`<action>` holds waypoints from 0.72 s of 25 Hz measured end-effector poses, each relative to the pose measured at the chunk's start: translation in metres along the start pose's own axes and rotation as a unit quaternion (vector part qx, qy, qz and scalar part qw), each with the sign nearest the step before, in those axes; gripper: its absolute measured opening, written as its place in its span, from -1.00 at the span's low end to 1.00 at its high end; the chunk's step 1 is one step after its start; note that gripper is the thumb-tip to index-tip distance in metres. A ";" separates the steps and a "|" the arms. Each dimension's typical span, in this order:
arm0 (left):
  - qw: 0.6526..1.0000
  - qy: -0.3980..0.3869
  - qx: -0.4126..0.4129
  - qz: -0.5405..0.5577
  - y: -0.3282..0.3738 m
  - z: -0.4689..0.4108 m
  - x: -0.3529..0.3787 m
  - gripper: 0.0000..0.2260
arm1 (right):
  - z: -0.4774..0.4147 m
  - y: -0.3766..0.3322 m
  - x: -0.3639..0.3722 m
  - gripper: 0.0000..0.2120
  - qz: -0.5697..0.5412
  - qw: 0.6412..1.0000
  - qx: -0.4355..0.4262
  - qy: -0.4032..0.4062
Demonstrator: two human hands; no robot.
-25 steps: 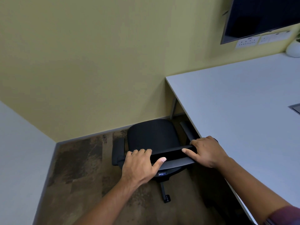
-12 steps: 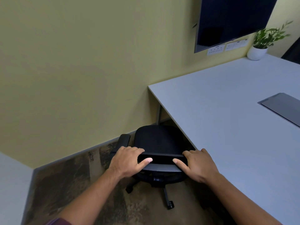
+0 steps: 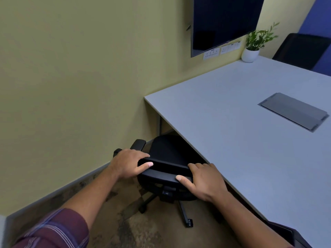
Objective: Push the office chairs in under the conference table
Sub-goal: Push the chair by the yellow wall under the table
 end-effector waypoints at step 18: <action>0.997 -0.012 0.054 -0.051 -0.060 -0.103 -0.039 -0.46 | -0.062 -0.001 -0.013 -0.04 -0.053 0.998 -0.024 -0.007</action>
Point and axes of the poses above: each hand's wrist, its own z-axis away from the middle knuckle, its own x-axis out of the palm, y = z × x, the point moved 9 cm from there along -z, towards the middle knuckle, and after that the axes turned 15 degrees about -y, right-handed, at the moved point
